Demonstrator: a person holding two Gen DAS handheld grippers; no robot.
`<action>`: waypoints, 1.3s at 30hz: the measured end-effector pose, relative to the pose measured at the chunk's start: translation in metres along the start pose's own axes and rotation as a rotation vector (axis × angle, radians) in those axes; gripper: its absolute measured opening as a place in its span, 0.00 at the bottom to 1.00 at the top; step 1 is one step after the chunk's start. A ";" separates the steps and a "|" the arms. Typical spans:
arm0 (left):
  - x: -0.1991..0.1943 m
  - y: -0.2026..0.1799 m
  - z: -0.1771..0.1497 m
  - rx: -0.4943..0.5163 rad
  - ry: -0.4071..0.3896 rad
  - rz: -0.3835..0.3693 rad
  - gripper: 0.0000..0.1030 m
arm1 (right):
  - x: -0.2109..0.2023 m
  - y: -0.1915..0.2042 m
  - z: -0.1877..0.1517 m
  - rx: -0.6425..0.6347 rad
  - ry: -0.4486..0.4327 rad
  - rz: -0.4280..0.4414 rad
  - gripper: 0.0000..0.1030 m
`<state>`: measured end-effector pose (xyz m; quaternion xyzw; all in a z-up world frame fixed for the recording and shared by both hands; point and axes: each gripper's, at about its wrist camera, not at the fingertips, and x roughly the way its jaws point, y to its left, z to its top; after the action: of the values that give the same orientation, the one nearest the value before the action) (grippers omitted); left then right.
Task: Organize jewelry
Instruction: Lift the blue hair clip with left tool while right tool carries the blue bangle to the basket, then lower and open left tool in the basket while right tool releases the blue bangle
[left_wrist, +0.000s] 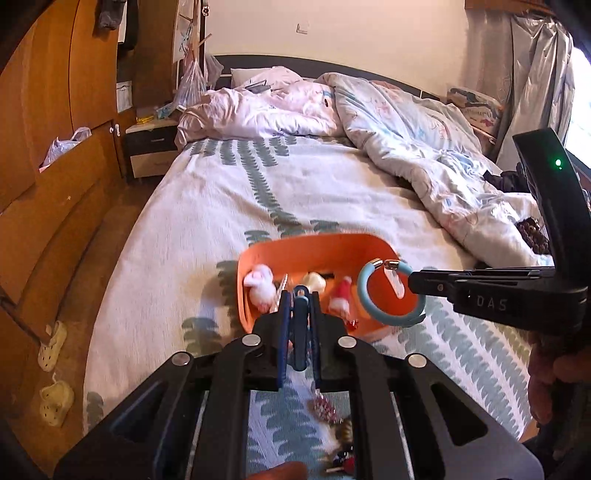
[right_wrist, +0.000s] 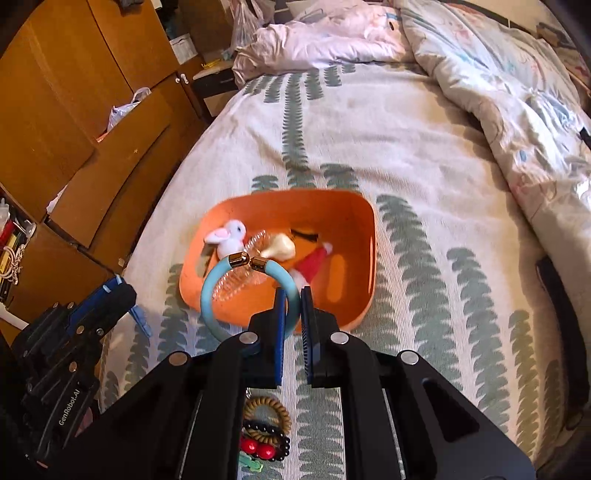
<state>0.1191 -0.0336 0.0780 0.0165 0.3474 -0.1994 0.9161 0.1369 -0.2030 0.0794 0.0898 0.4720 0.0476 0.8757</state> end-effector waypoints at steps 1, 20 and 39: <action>0.002 0.000 0.002 0.003 -0.003 0.008 0.10 | 0.000 0.002 0.004 -0.006 -0.006 -0.004 0.08; 0.050 0.003 0.030 0.002 0.002 0.055 0.10 | 0.034 0.000 0.030 -0.023 0.014 -0.032 0.08; 0.096 0.010 0.025 0.009 0.060 0.077 0.10 | 0.077 -0.013 0.028 -0.011 0.067 -0.071 0.08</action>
<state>0.2040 -0.0627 0.0344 0.0399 0.3728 -0.1650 0.9122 0.2027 -0.2060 0.0291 0.0664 0.5036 0.0223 0.8611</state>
